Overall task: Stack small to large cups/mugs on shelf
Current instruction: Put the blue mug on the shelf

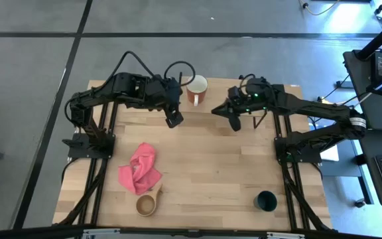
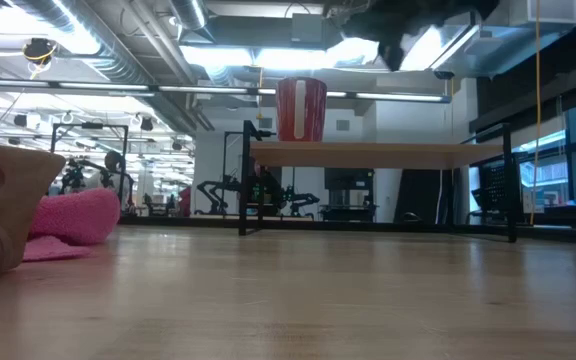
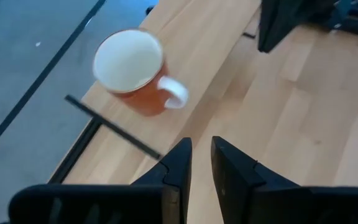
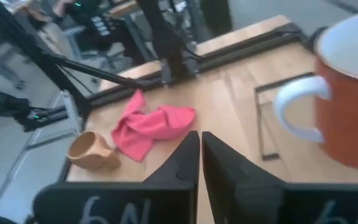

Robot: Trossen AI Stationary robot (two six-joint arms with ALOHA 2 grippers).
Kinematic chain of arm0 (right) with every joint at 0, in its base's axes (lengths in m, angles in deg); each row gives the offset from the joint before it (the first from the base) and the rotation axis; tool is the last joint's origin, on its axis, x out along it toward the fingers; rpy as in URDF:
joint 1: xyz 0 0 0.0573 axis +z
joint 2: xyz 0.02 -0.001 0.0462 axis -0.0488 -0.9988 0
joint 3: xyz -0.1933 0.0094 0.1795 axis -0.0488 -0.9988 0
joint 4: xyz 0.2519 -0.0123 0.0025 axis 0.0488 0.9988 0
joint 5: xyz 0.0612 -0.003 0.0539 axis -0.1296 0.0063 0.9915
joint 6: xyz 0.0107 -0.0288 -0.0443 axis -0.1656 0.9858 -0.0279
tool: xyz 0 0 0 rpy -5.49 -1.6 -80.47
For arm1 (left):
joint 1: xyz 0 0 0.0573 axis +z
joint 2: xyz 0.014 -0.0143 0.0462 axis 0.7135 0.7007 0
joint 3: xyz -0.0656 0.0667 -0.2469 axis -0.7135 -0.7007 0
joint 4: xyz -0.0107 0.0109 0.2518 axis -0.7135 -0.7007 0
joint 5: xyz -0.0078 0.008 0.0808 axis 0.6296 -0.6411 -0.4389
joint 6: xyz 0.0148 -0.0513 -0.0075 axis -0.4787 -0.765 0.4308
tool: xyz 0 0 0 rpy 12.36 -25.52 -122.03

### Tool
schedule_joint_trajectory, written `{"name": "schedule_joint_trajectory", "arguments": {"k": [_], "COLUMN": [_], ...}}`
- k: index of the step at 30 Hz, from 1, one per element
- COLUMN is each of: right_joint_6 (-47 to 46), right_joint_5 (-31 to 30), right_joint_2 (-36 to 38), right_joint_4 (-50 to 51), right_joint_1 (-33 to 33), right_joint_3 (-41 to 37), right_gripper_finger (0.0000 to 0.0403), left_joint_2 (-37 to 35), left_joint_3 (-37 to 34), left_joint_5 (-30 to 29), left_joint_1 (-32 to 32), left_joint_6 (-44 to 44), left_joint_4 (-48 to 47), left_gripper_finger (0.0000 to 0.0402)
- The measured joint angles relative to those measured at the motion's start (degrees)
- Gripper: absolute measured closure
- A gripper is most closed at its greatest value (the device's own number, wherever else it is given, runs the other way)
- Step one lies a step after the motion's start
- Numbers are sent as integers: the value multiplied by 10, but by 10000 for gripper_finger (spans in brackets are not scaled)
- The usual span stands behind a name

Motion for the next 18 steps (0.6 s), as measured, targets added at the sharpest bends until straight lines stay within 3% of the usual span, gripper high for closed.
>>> {"name": "schedule_joint_trajectory", "arguments": {"k": [9, 18], "right_joint_6": [-20, -166], "right_joint_5": [-97, -126], "right_joint_2": [130, 220], "right_joint_4": [206, 413], "right_joint_1": [21, 89], "right_joint_3": [0, 0], "right_gripper_finger": [382, 382], "left_joint_2": [-1, 0], "left_joint_3": [-8, -117], "left_joint_5": [-1, 87], "left_joint_1": [-9, -9], "left_joint_6": [9, 38], "left_joint_4": [44, 177], "left_gripper_finger": [347, 347]}}
